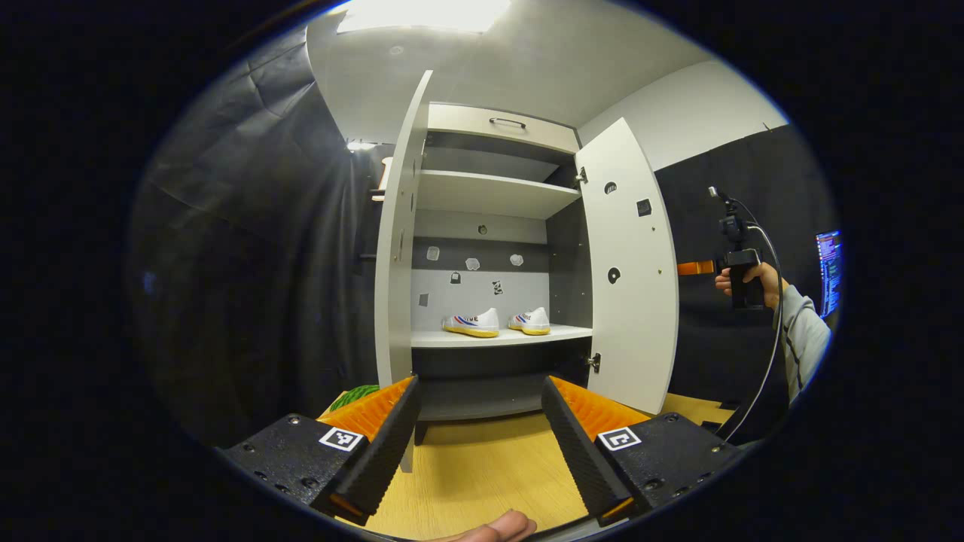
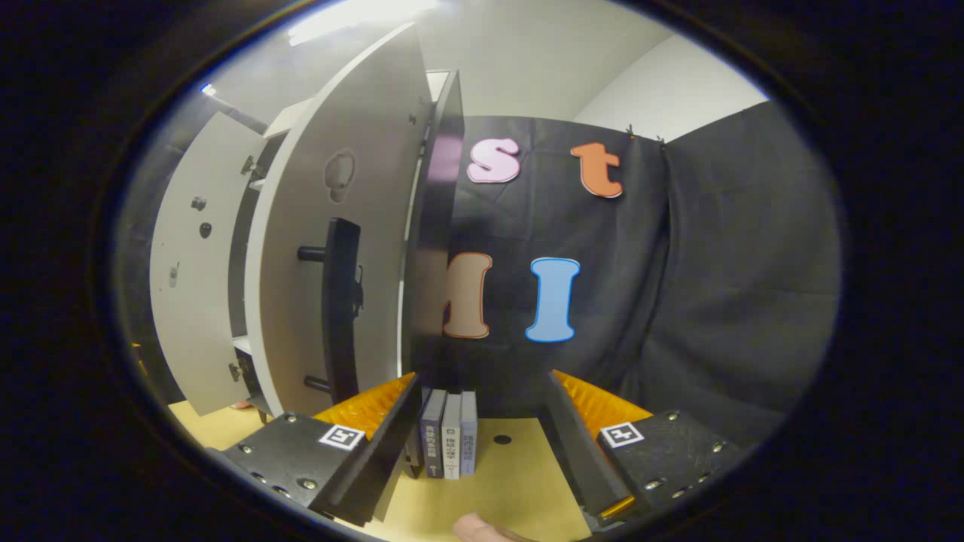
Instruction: Grab one shoe with the right hand and put it into the shoe cabinet, grab the other shoe with the left hand and put it into the shoe cabinet; then close the right door with the right hand and the left door with the left hand.
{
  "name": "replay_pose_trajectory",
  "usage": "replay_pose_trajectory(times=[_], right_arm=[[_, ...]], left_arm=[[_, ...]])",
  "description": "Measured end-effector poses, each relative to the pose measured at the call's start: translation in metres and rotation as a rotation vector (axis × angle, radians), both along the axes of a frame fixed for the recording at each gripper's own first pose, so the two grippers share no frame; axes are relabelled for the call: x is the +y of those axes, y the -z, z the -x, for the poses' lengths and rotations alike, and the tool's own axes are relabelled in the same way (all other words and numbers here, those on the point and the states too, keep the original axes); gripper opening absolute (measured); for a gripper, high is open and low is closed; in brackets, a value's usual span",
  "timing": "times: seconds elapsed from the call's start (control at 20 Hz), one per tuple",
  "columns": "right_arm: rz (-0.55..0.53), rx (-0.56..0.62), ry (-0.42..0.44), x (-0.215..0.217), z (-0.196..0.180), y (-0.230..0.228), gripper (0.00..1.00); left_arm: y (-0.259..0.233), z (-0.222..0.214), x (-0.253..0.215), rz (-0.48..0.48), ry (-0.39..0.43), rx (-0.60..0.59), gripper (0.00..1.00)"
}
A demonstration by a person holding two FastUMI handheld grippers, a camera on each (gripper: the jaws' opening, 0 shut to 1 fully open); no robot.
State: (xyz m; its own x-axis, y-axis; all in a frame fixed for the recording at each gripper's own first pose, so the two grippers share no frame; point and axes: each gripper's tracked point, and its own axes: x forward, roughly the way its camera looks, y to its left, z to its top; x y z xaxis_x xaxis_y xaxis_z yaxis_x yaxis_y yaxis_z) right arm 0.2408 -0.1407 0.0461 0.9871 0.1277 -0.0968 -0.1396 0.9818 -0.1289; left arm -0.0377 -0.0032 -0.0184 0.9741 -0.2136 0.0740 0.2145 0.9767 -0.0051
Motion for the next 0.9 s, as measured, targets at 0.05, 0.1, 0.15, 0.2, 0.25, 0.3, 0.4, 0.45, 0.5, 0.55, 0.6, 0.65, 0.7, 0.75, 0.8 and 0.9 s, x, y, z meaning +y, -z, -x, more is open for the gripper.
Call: replay_pose_trajectory(times=[0.05,0.1,0.15,0.2,0.25,0.3,0.4,0.45,0.5,0.55,0.6,0.65,0.7,0.75,0.8,0.9], right_arm=[[0.002,-0.002,-0.011,0.008,-0.001,-0.003,0.98],[0.005,-0.005,-0.021,0.016,0.000,-0.006,0.98],[0.020,-0.019,-0.012,0.017,0.000,-0.010,0.98],[0.016,-0.036,-0.002,0.017,-0.001,-0.014,0.92],[0.012,-0.031,0.001,0.019,-0.001,-0.012,0.92],[-0.008,-0.029,-0.003,0.023,0.001,-0.009,0.96],[-0.043,-0.020,-0.005,0.029,0.003,-0.006,0.93],[-0.052,-0.019,-0.006,0.032,0.003,-0.006,0.93],[-0.060,-0.025,-0.010,0.035,0.005,-0.006,0.93],[-0.060,-0.025,-0.013,0.039,0.006,-0.006,0.93],[-0.062,-0.028,-0.017,0.044,0.007,-0.005,0.93],[-0.062,-0.027,-0.021,0.050,0.008,-0.005,0.93],[-0.065,-0.022,-0.026,0.057,0.009,-0.004,0.93],[-0.068,-0.018,-0.030,0.064,0.011,-0.003,0.93],[-0.069,-0.015,-0.029,0.073,0.011,-0.003,0.93],[-0.063,-0.028,-0.025,0.086,0.011,-0.002,0.93]], left_arm=[[0.000,0.000,0.004,0.000,-0.008,0.002,0.97],[0.000,0.000,0.007,-0.001,-0.013,0.004,0.97],[0.001,-0.001,0.011,0.001,-0.019,0.006,0.97],[0.001,0.000,0.014,0.006,-0.024,0.007,0.98],[0.000,0.000,0.016,0.015,-0.025,0.006,0.98],[-0.001,0.001,0.017,0.023,-0.021,0.009,0.98],[-0.003,0.003,0.017,0.035,-0.015,0.010,0.98],[-0.004,0.004,0.017,0.039,-0.018,0.010,0.97],[-0.004,0.005,0.018,0.041,-0.022,0.008,0.97],[-0.005,0.006,0.017,0.040,-0.021,0.006,0.97],[-0.004,0.006,0.015,0.035,-0.020,0.007,0.97],[-0.004,0.006,0.014,0.031,-0.020,0.008,0.97],[-0.004,0.006,0.012,0.024,-0.018,0.011,0.97],[-0.005,0.005,0.014,0.017,-0.025,0.011,0.97],[-0.007,0.003,0.019,0.015,-0.044,0.012,0.97],[-0.011,0.000,0.027,0.015,-0.069,0.007,0.97]])
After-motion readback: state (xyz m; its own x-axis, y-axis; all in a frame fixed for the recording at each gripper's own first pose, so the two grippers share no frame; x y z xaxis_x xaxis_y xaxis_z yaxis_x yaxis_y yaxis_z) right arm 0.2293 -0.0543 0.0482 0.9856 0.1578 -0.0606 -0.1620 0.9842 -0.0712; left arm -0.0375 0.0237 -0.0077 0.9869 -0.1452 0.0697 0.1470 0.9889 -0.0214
